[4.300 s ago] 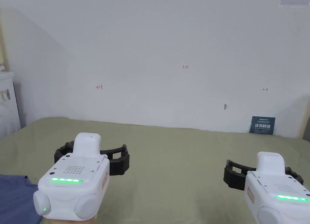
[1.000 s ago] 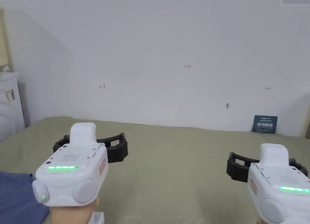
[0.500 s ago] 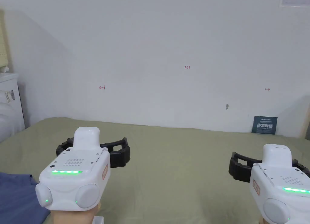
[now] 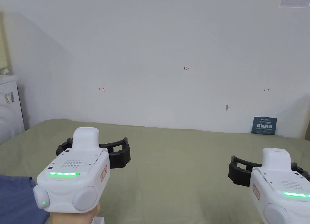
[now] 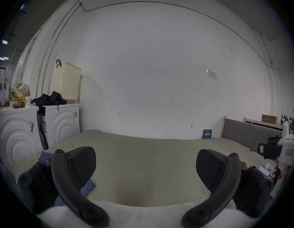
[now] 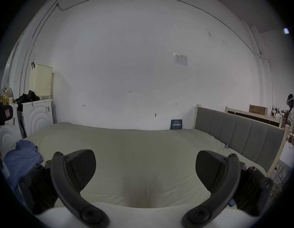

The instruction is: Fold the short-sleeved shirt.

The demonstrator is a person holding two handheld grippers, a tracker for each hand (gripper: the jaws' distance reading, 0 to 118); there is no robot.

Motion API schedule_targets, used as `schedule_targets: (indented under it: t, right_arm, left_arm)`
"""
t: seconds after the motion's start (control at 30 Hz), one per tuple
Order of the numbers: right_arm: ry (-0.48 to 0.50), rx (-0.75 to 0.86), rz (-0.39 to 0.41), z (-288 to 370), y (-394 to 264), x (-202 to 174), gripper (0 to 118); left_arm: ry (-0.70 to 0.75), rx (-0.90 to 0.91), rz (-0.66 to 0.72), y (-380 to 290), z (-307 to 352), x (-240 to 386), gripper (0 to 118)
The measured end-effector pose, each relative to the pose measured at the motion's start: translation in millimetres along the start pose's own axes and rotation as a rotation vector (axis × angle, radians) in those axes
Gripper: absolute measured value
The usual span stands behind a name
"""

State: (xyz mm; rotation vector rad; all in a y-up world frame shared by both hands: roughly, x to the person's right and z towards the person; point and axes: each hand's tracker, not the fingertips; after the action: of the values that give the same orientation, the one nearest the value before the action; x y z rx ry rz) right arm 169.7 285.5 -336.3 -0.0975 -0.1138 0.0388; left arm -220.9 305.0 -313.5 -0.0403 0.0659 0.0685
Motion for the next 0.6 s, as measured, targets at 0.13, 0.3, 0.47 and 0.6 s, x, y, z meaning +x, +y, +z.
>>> schedule_targets:
  t: [0.13,0.3,0.47,0.6]
  right_arm:
    - [0.005,0.008,-0.009,1,5,0,118]
    - [0.009,0.009,0.011,1,8,-1,118]
    - [0.021,-0.019,0.027,5,5,0,80]
    - [-0.01,-0.034,0.061,7,-3,-6,0]
  left_arm:
    - [0.002,0.036,-0.013,3,5,5,118]
    - [0.011,0.026,-0.009,3,2,4,118]
    - [0.026,0.012,-0.049,-1,6,7,108]
    - [0.082,0.033,-0.08,-16,10,16,0]
